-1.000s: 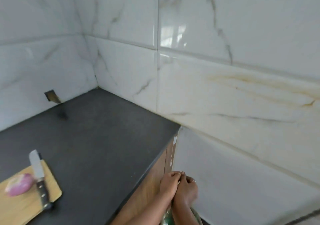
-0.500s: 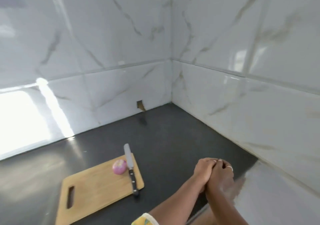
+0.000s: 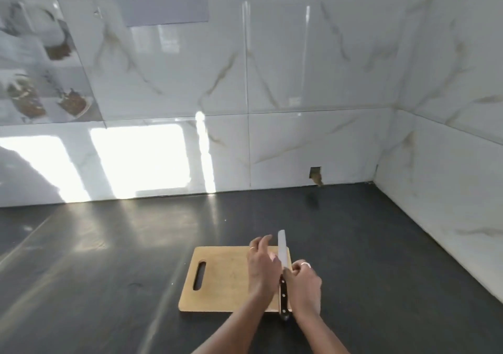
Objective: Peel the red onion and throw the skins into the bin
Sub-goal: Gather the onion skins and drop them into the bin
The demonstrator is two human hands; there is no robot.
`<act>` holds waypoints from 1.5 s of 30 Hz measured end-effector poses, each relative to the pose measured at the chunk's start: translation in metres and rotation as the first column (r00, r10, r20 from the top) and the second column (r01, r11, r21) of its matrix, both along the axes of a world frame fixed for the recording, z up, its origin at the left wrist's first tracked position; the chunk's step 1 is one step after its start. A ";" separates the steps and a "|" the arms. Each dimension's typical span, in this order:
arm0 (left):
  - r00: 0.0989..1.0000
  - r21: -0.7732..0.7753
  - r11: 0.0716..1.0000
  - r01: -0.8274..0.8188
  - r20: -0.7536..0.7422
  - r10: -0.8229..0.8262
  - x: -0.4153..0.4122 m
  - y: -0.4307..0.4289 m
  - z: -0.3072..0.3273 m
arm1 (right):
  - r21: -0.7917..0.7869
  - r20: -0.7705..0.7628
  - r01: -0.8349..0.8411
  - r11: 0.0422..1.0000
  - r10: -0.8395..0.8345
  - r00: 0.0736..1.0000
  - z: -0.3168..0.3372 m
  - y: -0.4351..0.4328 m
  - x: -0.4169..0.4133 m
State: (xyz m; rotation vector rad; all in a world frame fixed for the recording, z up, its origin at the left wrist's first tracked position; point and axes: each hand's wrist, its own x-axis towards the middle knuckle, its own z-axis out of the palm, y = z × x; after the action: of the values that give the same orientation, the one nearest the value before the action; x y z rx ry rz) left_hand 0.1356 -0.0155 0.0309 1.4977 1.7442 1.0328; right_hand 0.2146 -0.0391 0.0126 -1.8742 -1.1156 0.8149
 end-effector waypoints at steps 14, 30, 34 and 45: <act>0.939 -0.107 0.947 0.302 -0.138 -0.315 -0.060 0.023 -0.042 | -0.118 0.352 0.067 0.991 -0.021 0.936 -0.037 0.019 -0.041; 0.995 0.020 0.999 0.024 -0.097 -0.022 -0.104 0.009 -0.049 | -0.065 0.361 -0.041 0.997 0.062 0.930 -0.029 0.010 -0.074; 0.994 -0.021 1.000 0.008 -0.111 -0.010 -0.099 0.002 -0.047 | -0.037 0.358 -0.048 0.998 0.058 0.932 -0.032 0.004 -0.063; 0.992 -0.100 0.995 -0.020 -0.128 0.007 -0.099 -0.007 -0.042 | -0.104 0.331 -0.160 0.982 0.186 0.925 -0.034 0.001 -0.059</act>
State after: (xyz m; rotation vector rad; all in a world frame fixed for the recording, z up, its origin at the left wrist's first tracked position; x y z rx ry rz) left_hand 0.0369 -0.0221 -0.0111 1.5187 1.8681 0.8591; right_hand 0.1560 -0.0383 -0.0211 -2.0530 -1.5001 0.6494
